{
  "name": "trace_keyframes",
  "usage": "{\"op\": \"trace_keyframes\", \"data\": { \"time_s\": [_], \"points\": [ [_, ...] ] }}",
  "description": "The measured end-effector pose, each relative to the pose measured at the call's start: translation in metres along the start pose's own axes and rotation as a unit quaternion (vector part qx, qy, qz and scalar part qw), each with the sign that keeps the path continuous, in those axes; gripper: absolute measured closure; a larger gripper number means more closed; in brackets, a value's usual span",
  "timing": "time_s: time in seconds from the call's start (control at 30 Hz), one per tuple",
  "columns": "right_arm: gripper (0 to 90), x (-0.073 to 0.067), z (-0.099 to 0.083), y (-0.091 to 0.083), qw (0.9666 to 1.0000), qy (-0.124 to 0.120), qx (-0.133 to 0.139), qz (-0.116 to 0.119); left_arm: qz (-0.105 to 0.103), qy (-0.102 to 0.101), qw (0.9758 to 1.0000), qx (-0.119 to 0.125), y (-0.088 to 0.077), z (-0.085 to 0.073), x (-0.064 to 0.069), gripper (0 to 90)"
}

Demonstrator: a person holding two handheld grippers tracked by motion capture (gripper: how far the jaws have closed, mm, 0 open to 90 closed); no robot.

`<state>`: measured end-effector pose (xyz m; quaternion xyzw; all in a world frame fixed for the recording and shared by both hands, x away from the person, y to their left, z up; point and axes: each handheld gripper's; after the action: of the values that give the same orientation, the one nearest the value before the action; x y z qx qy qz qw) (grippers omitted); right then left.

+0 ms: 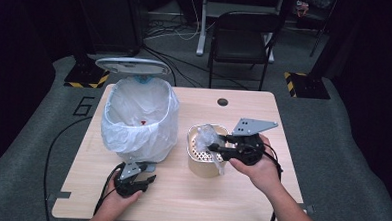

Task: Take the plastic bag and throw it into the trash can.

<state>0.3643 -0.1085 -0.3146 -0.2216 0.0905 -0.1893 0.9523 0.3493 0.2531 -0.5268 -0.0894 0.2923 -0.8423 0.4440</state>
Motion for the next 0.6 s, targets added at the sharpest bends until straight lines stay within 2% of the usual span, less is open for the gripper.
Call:
{"op": "trace_keyframes", "data": {
  "time_s": [0.33,0.6],
  "points": [
    [67.1,-0.001,0.020,0.004,0.9999,-0.012,0.001,0.003,0.000,0.000,1.0000,0.000,0.000,0.000,0.000,45.7],
    [67.2,0.000,0.037,0.017,0.9997,-0.023,0.001,0.011,0.000,-0.002,1.0000,0.000,0.000,0.000,0.000,45.8]
  ]
}}
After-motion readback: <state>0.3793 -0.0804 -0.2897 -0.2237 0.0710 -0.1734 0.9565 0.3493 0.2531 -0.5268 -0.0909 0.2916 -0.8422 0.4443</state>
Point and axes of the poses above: each handheld gripper's, and its own axes: y roughly forward along the jaws, z roughly out of its top, x roughly to its right, and after that the axes turned 8 degrees about z, right-handed
